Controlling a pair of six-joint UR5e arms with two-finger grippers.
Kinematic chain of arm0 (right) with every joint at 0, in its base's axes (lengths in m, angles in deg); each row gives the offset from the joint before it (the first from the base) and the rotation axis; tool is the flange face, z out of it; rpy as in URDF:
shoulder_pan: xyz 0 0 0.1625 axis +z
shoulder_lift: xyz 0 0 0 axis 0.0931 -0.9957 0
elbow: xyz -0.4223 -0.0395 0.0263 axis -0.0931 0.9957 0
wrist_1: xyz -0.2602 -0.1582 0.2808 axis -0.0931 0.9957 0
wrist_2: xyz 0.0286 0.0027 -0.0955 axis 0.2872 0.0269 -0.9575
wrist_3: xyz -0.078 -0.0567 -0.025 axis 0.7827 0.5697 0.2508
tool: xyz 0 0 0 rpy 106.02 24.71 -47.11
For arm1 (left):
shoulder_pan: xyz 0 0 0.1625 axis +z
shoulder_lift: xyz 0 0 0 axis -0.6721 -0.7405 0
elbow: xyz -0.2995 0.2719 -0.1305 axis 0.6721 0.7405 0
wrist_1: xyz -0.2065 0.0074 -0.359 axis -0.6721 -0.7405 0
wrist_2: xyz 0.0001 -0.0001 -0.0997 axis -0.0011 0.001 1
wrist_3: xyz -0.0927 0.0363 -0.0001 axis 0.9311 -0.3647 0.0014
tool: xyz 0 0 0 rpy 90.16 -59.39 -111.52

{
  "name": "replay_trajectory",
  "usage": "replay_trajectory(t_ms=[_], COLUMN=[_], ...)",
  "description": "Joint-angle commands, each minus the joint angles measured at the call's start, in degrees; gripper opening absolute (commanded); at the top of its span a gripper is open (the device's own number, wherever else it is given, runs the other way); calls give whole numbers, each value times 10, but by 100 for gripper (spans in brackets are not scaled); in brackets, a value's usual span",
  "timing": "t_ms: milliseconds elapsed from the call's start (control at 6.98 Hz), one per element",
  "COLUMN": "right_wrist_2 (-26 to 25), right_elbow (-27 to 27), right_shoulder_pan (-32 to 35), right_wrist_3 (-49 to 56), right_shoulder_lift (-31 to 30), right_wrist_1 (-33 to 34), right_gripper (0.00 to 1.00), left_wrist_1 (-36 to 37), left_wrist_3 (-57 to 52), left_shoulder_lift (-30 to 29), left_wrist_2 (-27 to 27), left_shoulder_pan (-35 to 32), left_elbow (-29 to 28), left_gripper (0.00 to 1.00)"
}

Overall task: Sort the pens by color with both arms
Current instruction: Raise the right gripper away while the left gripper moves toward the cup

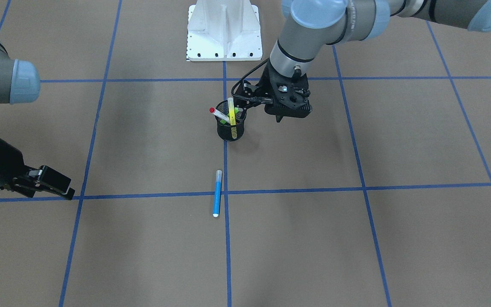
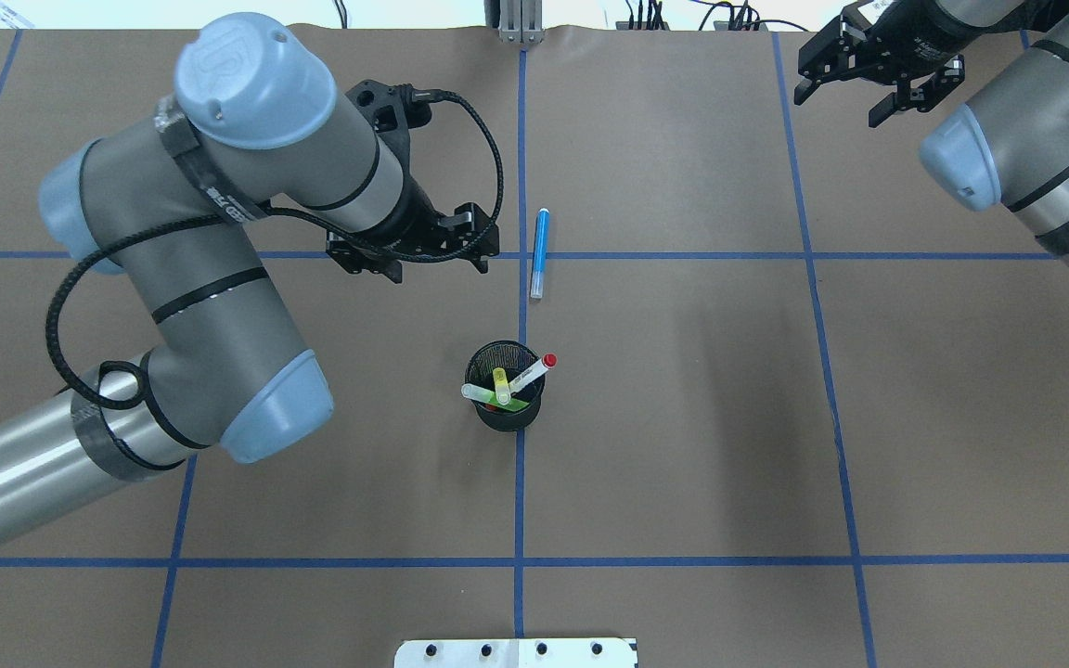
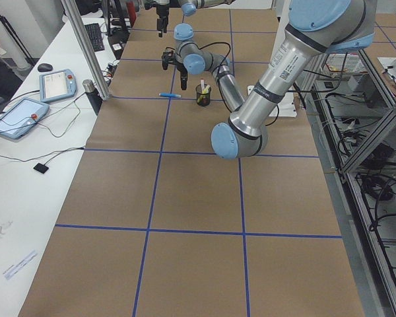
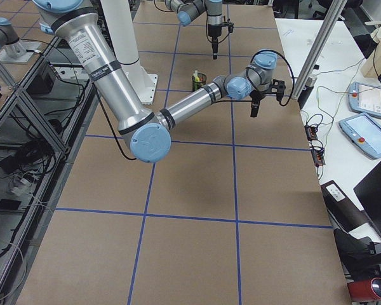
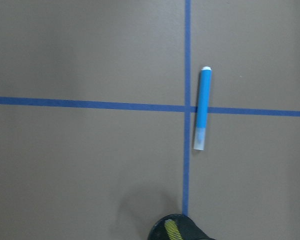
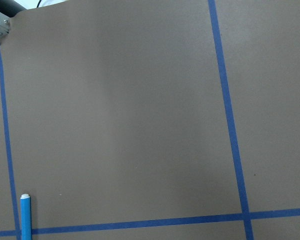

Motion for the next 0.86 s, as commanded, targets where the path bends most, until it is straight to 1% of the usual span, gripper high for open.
replay_trajectory(t_ms=[0, 143, 286, 430, 716], right_wrist_2=[4, 4, 3, 2, 1], right_elbow=[4, 5, 6, 6, 6], right_shoulder_pan=[7, 6, 3, 2, 2], right_wrist_3=[18, 18, 18, 18, 18], right_shoulder_lift=[-6, -5, -4, -2, -3], right_wrist_1=[0, 0, 0, 0, 0], right_gripper=[99, 99, 99, 99, 99], left_wrist_1=[1, 20, 75, 121, 141], left_wrist_3=[-4, -9, -52, -84, -99], left_shoulder_lift=[-55, -75, -96, -115, -125], left_wrist_2=[-37, -71, -107, -128, -140], left_shoulder_pan=[25, 34, 52, 62, 89], left_elbow=[-44, -53, -53, -53, -52], left_gripper=[100, 99, 99, 99, 99])
